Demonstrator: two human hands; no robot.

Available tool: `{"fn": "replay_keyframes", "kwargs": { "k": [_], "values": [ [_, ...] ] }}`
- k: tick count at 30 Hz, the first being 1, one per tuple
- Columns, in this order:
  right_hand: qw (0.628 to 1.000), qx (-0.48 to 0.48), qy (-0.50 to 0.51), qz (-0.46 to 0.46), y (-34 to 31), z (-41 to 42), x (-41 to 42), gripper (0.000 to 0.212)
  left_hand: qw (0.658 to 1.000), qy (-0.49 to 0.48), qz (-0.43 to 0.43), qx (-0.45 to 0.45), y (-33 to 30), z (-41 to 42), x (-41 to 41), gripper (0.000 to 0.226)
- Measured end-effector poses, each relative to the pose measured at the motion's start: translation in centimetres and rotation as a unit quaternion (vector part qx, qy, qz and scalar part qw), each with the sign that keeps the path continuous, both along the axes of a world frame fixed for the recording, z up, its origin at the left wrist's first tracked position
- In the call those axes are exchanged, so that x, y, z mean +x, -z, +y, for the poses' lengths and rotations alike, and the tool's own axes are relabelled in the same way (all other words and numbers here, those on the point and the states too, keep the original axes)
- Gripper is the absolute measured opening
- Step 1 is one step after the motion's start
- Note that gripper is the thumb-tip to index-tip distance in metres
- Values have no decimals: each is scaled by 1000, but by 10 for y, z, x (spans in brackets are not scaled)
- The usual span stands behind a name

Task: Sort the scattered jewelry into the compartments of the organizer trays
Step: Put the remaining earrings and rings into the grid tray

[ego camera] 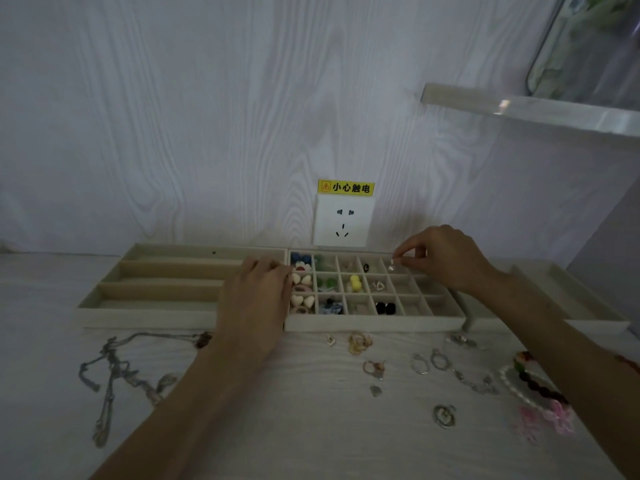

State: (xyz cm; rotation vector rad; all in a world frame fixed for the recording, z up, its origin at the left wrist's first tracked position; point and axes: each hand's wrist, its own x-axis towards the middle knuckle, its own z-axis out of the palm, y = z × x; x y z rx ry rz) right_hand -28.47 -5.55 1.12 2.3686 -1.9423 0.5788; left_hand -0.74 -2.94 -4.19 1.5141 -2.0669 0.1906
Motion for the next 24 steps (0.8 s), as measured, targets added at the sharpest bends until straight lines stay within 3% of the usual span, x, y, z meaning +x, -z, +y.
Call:
{"fn": "replay_keyframes", "kwargs": {
  "k": [11,24],
  "values": [
    [996,69,0,56,9,-21,7,15,1000,-12,-12,24,-4,3,-2,28],
    [995,60,14,79,5,-23,12,15,999,-21,-24,42,-6,4,-3,31]
  ]
}}
